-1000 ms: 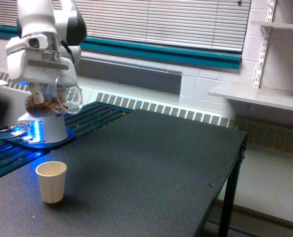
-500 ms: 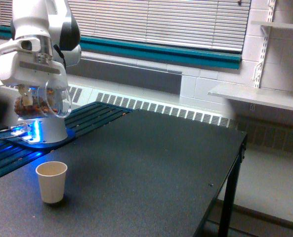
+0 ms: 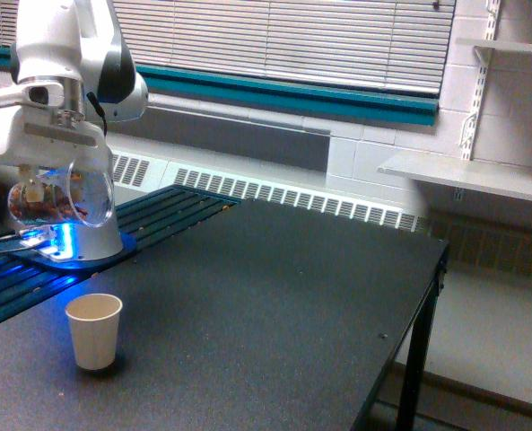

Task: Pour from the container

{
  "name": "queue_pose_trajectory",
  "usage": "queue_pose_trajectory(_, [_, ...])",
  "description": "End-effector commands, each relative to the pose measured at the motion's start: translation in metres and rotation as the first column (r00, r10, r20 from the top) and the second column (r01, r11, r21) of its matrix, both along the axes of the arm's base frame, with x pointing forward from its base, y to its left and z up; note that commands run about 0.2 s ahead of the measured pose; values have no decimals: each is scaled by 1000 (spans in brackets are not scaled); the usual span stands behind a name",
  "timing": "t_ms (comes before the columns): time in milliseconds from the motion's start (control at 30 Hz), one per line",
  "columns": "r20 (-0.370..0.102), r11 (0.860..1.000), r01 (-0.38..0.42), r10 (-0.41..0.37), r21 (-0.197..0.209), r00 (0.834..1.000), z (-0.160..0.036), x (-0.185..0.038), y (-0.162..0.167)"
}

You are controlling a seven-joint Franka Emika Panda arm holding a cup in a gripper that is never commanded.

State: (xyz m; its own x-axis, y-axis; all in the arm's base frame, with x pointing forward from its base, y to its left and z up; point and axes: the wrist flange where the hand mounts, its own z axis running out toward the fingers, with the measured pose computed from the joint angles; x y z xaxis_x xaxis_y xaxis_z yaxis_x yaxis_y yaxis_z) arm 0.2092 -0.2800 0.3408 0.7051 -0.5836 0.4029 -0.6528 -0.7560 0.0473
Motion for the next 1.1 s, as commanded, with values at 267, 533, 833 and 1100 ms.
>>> queue_pose_trajectory(267, [-36,1000,10,-10,3,999,-19,-6,4])
queue_pose_trajectory(533, [-63,1000,-11,10,-14,998,-26,-4,2])
queue_pose_trajectory(833, [-90,999,-12,9,-33,996,-33,-8,-2])
queue_pose_trajectory(1100, [-110,999,0,-5,-47,994,-38,-16,-6])
